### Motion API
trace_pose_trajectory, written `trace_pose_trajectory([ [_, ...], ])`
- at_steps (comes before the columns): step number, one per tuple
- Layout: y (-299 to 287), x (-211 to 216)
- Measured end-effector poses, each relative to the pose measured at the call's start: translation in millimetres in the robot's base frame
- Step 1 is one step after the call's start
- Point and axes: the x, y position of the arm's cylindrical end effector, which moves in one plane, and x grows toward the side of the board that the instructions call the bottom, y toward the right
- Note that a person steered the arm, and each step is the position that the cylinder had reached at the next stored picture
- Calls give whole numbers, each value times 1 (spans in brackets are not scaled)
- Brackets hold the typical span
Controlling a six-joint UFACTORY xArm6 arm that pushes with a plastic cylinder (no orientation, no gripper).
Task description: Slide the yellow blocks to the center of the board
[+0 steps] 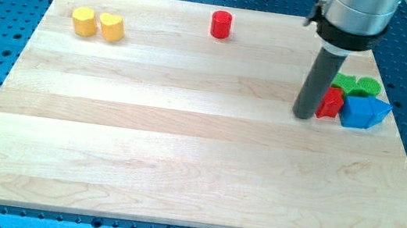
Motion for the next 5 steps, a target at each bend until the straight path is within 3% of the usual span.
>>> trace_pose_trajectory([
  [5,-402,-72],
])
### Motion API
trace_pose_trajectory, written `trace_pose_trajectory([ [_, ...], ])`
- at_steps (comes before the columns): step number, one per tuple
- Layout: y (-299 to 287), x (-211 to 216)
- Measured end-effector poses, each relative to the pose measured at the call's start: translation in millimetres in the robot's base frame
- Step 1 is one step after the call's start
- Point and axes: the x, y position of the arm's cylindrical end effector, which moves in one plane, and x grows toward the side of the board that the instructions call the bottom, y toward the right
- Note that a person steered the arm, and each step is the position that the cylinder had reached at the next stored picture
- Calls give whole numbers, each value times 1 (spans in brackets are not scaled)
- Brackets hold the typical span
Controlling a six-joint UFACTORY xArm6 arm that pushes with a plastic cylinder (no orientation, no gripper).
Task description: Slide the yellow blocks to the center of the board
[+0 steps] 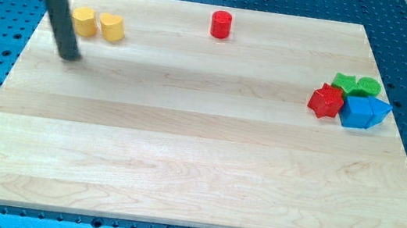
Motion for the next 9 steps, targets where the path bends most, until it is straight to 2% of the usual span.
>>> trace_pose_trajectory([
  [1,-45,-39],
  [2,-48,-76],
  [3,-48,-86],
  [7,1,-65],
  [9,46,-65],
])
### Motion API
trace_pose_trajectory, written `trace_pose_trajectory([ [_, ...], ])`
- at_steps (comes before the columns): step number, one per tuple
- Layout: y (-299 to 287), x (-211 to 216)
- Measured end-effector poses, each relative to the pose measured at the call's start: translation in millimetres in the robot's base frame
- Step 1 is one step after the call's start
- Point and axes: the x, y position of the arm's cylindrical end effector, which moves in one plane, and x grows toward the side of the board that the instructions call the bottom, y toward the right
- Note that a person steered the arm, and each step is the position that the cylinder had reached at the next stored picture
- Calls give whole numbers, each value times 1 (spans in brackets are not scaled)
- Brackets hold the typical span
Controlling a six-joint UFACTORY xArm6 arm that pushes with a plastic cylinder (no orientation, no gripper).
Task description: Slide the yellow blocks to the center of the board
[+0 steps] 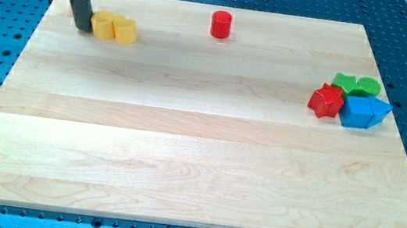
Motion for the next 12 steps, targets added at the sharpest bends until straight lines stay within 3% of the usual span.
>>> trace_pose_trajectory([
  [2,7,-8],
  [6,90,-1],
  [10,155,40],
  [12,155,71],
])
